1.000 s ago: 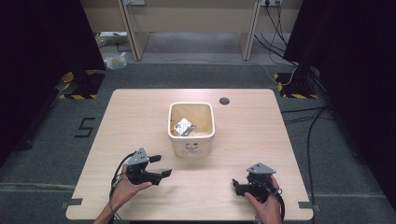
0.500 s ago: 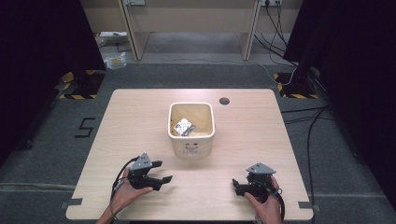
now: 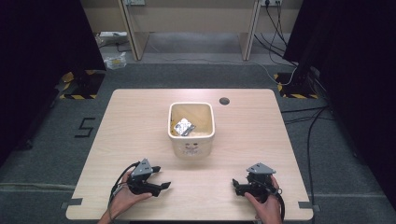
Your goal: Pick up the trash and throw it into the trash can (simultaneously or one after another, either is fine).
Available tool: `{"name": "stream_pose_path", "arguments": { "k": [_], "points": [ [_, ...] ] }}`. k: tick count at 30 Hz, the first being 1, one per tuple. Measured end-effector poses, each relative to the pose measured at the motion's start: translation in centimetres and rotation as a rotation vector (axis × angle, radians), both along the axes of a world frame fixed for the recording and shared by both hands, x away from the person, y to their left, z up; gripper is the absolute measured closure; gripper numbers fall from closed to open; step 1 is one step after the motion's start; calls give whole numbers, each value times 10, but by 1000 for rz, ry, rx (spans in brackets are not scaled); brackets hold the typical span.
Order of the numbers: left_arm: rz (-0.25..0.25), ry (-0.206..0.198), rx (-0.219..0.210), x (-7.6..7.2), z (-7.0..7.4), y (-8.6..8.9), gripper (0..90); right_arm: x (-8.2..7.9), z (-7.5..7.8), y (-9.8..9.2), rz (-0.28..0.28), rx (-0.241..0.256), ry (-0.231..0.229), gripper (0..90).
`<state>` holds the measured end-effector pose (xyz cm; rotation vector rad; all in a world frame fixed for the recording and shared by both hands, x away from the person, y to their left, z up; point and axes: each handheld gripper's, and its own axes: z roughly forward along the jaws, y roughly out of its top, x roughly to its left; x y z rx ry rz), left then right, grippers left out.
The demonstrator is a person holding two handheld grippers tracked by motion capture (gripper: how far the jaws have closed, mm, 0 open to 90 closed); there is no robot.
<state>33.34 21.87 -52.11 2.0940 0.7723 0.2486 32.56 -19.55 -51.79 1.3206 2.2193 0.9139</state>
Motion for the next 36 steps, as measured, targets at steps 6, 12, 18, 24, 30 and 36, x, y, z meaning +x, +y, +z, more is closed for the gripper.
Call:
{"name": "stream_pose_path", "arguments": {
  "k": [6, 12, 18, 24, 30, 36],
  "points": [
    [-3, -10, 29, -3, 0, -2, 215, 0, 0, 0, 0, 0, 0, 52],
    [-11, -17, 95, -8, -1, -8, 210, 0, 0, 0, 0, 0, 0, 52],
    [-3, -26, 109, -14, -2, -13, 175, 0, 0, 0, -1, 0, 1, 53],
    [2, -23, 109, -14, -2, -13, 165, 0, 0, 0, 1, -3, -2, 55],
    [2, -23, 109, -14, -2, -13, 165, -1, 0, 0, 4, -5, -2, 56],
    [2, -23, 108, -14, -2, -13, 165, -1, 0, 0, 4, -5, -2, 56]
  ]
}}
